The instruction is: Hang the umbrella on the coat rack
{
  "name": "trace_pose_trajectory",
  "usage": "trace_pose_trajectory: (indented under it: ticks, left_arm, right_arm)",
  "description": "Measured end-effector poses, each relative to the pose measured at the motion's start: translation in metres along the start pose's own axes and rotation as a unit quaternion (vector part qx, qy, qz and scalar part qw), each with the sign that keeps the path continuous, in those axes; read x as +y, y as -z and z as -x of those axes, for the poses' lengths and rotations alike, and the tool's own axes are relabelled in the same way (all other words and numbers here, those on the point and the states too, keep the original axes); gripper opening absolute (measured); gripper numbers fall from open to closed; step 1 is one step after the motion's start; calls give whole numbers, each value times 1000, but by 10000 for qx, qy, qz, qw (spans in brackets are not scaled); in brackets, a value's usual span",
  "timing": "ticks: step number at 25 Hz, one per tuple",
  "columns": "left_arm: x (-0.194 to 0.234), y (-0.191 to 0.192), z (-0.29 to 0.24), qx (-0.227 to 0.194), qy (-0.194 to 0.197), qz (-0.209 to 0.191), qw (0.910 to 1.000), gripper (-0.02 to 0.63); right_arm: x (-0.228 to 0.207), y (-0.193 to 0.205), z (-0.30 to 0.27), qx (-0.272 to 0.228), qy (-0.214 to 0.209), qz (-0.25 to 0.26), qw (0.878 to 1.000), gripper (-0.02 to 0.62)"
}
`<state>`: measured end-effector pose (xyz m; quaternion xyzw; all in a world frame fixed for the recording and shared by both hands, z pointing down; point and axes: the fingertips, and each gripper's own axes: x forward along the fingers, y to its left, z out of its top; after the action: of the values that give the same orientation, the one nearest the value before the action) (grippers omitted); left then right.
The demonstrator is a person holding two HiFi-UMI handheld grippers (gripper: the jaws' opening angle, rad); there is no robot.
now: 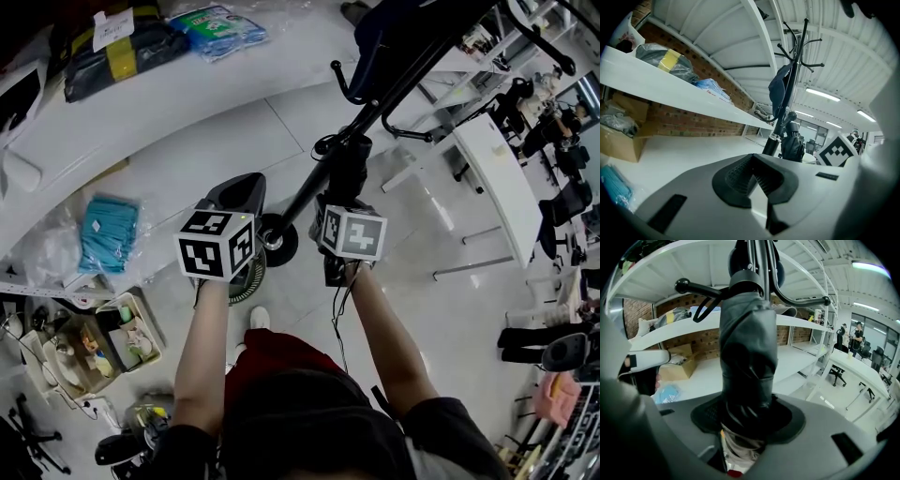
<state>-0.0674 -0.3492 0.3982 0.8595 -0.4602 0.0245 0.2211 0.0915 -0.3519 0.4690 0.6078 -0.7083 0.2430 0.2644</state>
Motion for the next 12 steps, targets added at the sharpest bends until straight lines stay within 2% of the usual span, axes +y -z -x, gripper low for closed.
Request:
trace_pose_trajectory:
  ticks: [12]
  left_arm:
    - [-1,15,-16,228,52,22,9997,11]
  right_arm:
    - [-9,25,-11,128,33,-183,9997,221]
